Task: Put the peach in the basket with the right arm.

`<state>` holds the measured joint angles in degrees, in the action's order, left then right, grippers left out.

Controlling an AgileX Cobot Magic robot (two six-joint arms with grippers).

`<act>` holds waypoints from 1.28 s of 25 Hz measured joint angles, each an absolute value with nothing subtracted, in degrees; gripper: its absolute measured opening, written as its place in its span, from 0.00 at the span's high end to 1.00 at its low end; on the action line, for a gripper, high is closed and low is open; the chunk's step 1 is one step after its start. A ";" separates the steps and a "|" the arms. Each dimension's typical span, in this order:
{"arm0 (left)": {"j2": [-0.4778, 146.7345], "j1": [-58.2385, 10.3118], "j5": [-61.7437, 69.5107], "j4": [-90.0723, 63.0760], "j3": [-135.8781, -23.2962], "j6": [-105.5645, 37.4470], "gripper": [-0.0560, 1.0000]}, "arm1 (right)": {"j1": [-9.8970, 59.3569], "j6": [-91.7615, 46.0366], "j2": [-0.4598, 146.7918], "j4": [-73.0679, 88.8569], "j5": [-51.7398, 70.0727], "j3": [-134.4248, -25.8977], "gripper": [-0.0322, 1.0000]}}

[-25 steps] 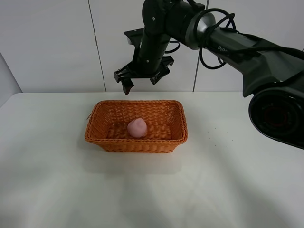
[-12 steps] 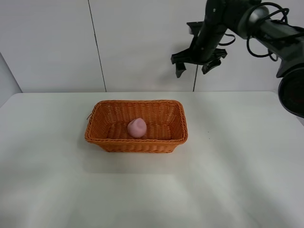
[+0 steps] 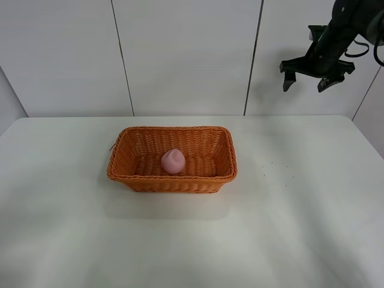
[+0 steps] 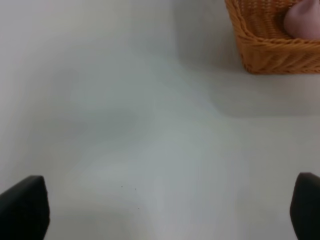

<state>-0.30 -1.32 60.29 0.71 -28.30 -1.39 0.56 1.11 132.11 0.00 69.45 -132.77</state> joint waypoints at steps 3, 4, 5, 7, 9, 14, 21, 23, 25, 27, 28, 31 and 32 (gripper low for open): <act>-0.30 -1.32 60.29 0.71 -28.30 -1.39 0.01 | 0.42 1.11 131.58 0.33 69.50 -132.09 0.34; -0.30 -1.32 60.29 0.71 -28.30 -1.39 0.01 | 0.42 0.92 131.26 0.44 69.55 -131.50 0.34; -0.30 -1.32 60.29 0.71 -28.30 -1.39 0.01 | 0.42 0.85 130.81 0.59 69.55 -130.88 0.34; -0.30 -1.32 60.29 0.71 -28.30 -1.39 0.01 | 0.42 0.67 130.19 0.59 69.65 -130.47 0.34; -0.30 -1.32 60.29 0.71 -28.30 -1.39 0.01 | 0.42 0.55 129.11 0.59 69.54 -129.57 0.34; -0.30 -1.32 60.29 0.71 -28.30 -1.39 0.01 | 1.30 0.50 122.71 0.73 69.54 -121.51 0.34; -0.30 -1.32 60.29 0.71 -28.30 -1.39 0.01 | 1.54 0.49 109.01 0.79 69.47 -101.00 0.34; -0.30 -1.32 60.29 0.71 -28.30 -1.39 0.01 | 1.54 0.49 103.83 0.79 69.41 -94.17 0.34; -0.30 -1.32 60.29 0.71 -28.30 -1.39 0.01 | 1.54 0.44 98.75 0.79 69.41 -86.52 0.34; -0.30 -1.32 60.29 0.71 -28.30 -1.39 0.01 | 1.54 0.37 93.04 0.79 69.59 -79.55 0.35; -0.30 -1.32 60.29 0.71 -28.30 -1.39 0.01 | 1.54 0.34 90.62 0.79 69.59 -75.83 0.35; -0.30 -1.32 60.29 0.71 -28.30 -1.39 0.01 | 1.54 0.34 81.35 0.79 69.59 -66.03 0.35; -0.30 -1.32 60.29 0.71 -28.30 -1.39 0.01 | 1.54 0.00 78.59 0.79 69.63 -62.83 0.35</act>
<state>-0.30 -1.32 60.29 0.71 -28.30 -1.39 1.54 0.00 78.59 0.79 69.63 -62.83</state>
